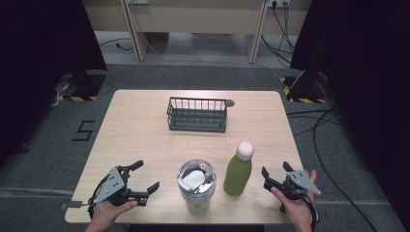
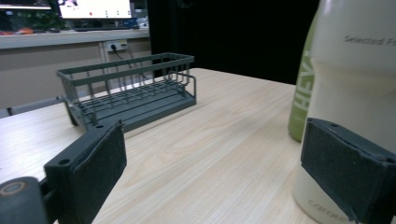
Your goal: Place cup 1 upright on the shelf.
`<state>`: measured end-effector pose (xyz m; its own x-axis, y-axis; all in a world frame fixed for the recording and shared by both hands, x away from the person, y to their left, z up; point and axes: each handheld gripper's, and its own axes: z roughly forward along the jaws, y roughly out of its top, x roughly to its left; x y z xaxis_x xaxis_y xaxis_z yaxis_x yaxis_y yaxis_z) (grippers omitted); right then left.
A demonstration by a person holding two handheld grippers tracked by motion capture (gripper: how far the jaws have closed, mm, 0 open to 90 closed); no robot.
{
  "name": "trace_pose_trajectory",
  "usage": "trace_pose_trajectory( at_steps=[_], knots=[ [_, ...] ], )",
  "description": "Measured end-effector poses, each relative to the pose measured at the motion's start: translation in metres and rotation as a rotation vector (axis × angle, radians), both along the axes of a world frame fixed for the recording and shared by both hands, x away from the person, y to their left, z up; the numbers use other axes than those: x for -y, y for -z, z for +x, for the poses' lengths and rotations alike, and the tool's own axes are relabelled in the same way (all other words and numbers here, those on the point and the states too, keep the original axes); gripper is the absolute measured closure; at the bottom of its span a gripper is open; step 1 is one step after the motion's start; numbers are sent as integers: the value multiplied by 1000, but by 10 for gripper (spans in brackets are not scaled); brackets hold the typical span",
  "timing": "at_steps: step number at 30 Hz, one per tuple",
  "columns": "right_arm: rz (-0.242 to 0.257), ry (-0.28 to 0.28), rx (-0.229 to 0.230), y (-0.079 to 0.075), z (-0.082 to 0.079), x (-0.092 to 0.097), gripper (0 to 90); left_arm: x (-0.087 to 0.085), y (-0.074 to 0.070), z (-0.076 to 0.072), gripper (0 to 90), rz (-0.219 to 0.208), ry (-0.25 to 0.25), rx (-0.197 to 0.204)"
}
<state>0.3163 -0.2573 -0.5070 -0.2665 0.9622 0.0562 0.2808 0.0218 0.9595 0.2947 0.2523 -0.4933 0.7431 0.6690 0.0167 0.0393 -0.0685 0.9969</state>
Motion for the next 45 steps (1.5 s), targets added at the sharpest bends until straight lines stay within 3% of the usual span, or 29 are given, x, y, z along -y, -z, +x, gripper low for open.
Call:
trace_pose_trajectory(
  at_steps=[10,21,27,45],
  knots=[
    [-28,23,10,-2,1,-1,103,17,-4,-10,8,27,63,28],
    [-41,15,8,-3,4,-6,51,53,-4,-19,0,29,216,33],
    [-49,16,4,-3,5,-9,48,71,2,-21,0,56,280,27],
    [-41,17,-7,-3,6,-9,68,106,17,-6,0,62,356,-31]
  ],
)
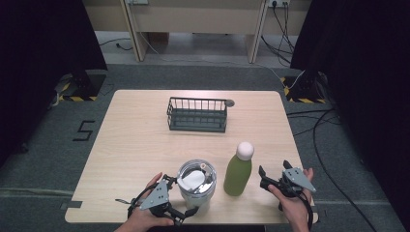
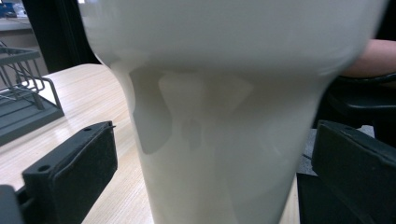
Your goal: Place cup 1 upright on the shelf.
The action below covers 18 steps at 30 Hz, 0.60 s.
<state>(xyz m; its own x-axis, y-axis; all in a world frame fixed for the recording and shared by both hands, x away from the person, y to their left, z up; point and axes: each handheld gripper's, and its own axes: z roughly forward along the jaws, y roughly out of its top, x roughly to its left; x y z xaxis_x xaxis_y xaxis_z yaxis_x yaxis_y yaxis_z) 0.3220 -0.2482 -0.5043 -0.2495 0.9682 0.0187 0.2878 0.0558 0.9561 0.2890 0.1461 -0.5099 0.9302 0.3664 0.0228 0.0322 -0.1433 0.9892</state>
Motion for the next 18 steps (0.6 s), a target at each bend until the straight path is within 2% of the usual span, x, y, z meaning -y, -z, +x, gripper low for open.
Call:
trace_pose_trajectory(
  at_steps=[13,14,18],
  knots=[
    [1,6,-9,1,0,2,90,19,5,9,0,5,21,-12],
    [2,5,-9,1,0,2,92,20,6,10,0,2,23,-25],
    [0,7,-10,1,0,2,97,23,4,11,19,-13,23,-18]
  ],
)
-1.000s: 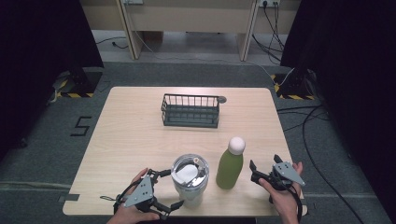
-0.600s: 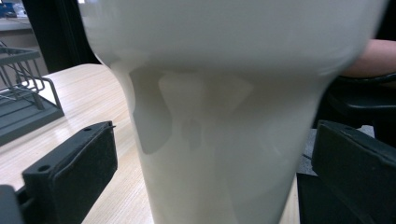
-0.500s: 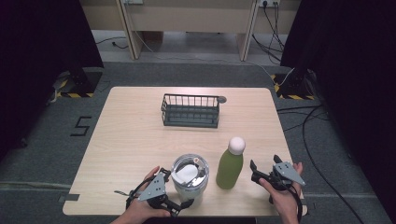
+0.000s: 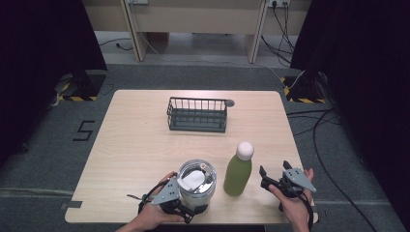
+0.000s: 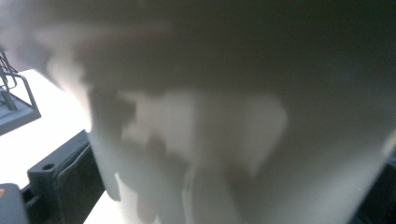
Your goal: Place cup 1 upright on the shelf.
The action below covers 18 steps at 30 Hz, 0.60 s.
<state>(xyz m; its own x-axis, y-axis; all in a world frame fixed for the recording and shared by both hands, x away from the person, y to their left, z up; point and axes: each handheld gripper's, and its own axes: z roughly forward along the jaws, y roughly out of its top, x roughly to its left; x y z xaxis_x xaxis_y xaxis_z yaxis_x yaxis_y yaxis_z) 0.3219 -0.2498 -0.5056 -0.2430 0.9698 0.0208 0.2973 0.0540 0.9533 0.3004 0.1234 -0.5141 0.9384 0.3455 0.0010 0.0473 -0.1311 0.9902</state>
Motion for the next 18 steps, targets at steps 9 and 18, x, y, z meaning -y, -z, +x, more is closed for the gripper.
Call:
trace_pose_trajectory(
  at_steps=[9,18],
  knots=[
    [3,5,-9,2,0,0,110,-1,-1,-2,93,-9,11,29],
    [2,8,-10,3,0,0,117,2,-6,-6,94,37,32,80]
  ],
)
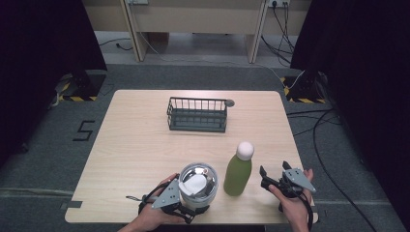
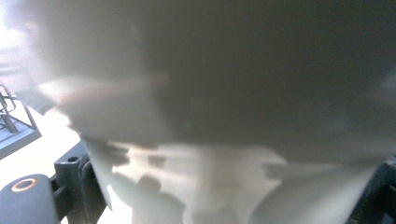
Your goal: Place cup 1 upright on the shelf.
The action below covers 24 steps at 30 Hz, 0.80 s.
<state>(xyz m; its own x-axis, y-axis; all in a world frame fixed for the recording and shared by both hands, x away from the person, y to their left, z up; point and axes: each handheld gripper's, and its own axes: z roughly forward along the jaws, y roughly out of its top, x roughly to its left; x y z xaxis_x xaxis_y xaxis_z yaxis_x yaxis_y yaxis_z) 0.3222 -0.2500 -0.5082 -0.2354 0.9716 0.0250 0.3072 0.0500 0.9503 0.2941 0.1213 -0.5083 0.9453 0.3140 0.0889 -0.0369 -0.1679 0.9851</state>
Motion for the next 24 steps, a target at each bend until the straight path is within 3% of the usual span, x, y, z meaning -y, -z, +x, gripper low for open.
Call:
trace_pose_trajectory(
  at_steps=[5,24],
  knots=[
    [7,10,0,0,0,2,124,-1,-4,3,95,-3,-4,-24],
    [19,24,8,-2,0,4,134,-16,-38,30,96,-45,-100,-17]
  ],
)
